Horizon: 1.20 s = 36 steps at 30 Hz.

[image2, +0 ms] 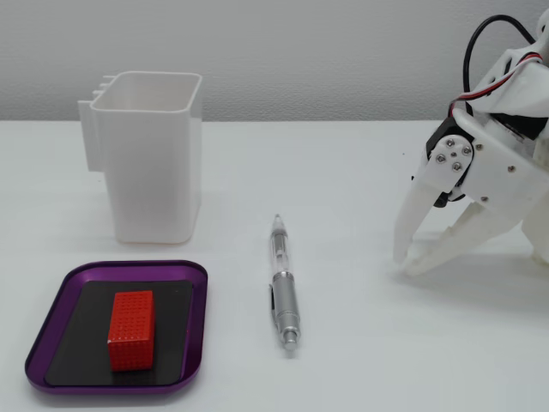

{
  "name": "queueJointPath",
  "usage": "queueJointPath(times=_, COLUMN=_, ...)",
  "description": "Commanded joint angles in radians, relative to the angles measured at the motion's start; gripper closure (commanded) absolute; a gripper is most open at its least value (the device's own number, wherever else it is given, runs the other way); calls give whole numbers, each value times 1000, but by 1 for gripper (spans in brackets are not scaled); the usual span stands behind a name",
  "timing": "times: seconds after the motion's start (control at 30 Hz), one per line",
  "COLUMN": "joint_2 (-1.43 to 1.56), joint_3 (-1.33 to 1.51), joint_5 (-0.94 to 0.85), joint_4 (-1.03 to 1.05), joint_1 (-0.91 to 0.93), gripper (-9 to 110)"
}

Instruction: Pick up the pen and put it in the pen holder.

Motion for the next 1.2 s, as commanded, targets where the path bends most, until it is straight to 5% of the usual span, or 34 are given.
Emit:
queueJointPath(times=0.0, joint_2=55, joint_3=-199, joint_5=-463, joint_4=-144, joint_1=-32, gripper=102)
queueJointPath(times=0.5, joint_2=-46, joint_3=-356, joint_5=-451, joint_4=-118, joint_1=101, gripper=97)
queueJointPath(times=0.8, joint_2=-819, joint_3=-897, joint_5=-304, joint_4=17, joint_1=94, gripper=85)
queueJointPath(times=1.17, joint_2=-1643, joint_3=-1471, joint_5=-215, joint_4=219, joint_1=-173, gripper=73)
